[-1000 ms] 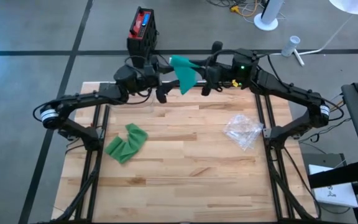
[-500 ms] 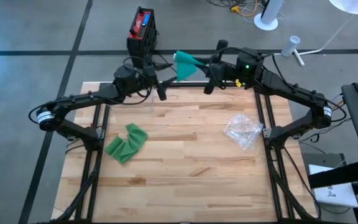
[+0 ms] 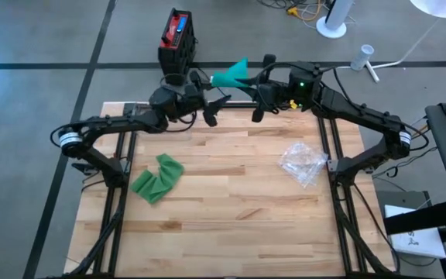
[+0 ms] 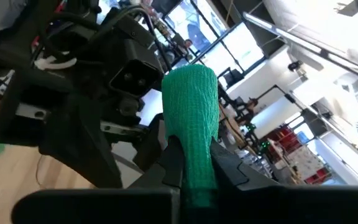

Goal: Roll bandage
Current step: Roll the blue bandage

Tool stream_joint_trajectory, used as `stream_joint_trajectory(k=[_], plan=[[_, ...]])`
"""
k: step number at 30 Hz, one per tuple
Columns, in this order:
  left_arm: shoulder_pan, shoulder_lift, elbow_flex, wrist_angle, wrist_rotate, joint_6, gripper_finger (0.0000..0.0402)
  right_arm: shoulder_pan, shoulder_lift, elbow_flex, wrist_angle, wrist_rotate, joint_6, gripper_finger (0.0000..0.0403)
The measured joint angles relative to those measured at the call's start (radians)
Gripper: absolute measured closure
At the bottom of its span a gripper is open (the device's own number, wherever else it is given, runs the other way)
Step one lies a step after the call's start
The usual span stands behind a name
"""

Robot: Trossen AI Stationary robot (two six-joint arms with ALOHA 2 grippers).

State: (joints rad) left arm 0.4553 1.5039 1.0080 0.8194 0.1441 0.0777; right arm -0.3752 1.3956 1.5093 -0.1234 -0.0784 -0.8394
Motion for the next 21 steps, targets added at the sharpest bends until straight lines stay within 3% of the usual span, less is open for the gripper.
stream_joint_trajectory(k=[8,17,21], plan=[[-0.001,-0.091,-0.005,-0.170,-0.078,0.149,0.0143,0.000,-0.036,-0.001,-0.053,0.000,0.003,0.0376],[-0.005,-0.056,-0.005,-0.045,0.011,0.129,0.0134,0.002,-0.018,-0.001,-0.047,-0.084,0.011,0.0378],[-0.004,-0.016,0.023,-0.030,0.011,0.089,0.0157,0.004,-0.001,-0.001,-0.040,-0.139,0.047,0.0378]])
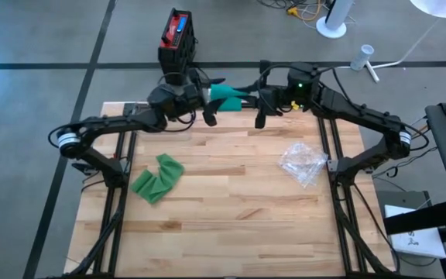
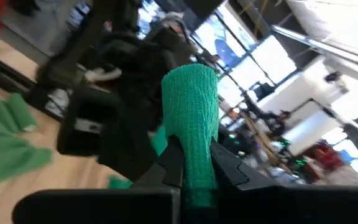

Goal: Roll bandage
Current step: Roll the blue bandage

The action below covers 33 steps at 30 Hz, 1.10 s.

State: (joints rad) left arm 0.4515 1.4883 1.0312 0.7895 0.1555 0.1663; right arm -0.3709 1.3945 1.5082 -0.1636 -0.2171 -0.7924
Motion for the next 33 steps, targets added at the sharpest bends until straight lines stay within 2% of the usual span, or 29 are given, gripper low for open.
stream_joint_trajectory(k=[3,7,8,14,22,28,33], plan=[[0.000,0.017,0.014,-0.001,0.001,-0.002,0.0219,0.004,0.004,0.000,0.004,-0.004,0.018,0.0378],[0.000,0.020,0.014,-0.027,0.001,0.005,0.0358,0.004,0.002,0.000,0.004,-0.024,0.067,0.0377],[0.000,0.018,0.014,-0.043,0.001,0.005,0.0379,0.004,-0.001,0.000,0.003,-0.026,0.070,0.0376],[0.002,-0.016,0.014,-0.182,-0.015,0.036,0.0399,0.000,-0.041,0.000,-0.019,-0.006,0.039,0.0379],[0.002,-0.070,0.014,-0.329,-0.020,0.066,0.0401,-0.040,-0.095,0.009,-0.067,0.006,0.016,0.0375],[0.001,-0.071,0.015,-0.401,-0.021,0.066,0.0401,-0.082,-0.142,0.009,-0.061,-0.121,0.046,0.0379],[0.001,-0.079,0.005,-0.422,-0.025,0.062,0.0401,-0.095,-0.184,0.009,-0.083,-0.130,-0.010,0.0376]])
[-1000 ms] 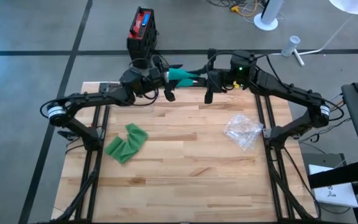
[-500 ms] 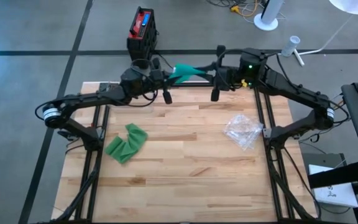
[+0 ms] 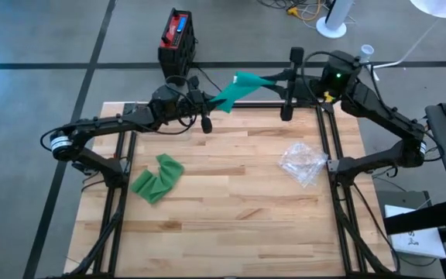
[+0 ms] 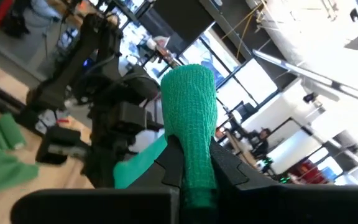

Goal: Roll bandage
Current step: Roll the blue bandage

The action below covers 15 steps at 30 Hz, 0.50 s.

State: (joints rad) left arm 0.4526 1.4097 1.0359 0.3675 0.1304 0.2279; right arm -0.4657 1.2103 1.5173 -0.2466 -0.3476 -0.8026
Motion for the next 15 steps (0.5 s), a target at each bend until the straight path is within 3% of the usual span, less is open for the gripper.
stream_joint_trajectory(k=[6,15], plan=[[-0.002,-0.015,-0.003,-0.008,0.003,0.007,0.0401,-0.012,-0.021,0.000,-0.033,0.033,-0.094,0.0379],[-0.050,-0.031,-0.003,0.115,0.157,0.021,0.0401,-0.013,0.125,0.000,0.135,0.088,-0.112,0.0379]])
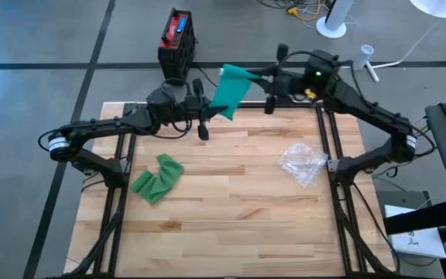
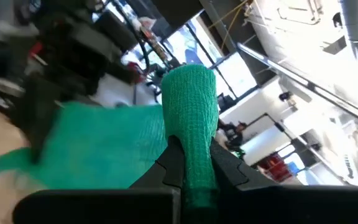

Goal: Roll bandage
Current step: Roll the blue bandage

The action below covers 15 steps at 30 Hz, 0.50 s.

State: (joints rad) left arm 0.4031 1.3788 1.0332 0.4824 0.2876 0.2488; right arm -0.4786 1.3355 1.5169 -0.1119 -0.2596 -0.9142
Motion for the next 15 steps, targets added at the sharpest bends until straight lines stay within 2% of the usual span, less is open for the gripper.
stream_joint_trajectory(k=[7,12,15], plan=[[-0.014,-0.086,0.001,-0.084,0.000,0.033,0.0390,0.000,0.060,-0.001,0.116,0.016,-0.123,0.0379],[-0.014,-0.152,0.001,-0.164,-0.007,0.060,0.0347,0.013,0.082,-0.001,0.158,0.019,-0.182,0.0379],[-0.013,-0.181,0.002,-0.213,-0.070,0.088,0.0311,0.027,0.084,-0.001,0.182,0.017,-0.226,0.0379]])
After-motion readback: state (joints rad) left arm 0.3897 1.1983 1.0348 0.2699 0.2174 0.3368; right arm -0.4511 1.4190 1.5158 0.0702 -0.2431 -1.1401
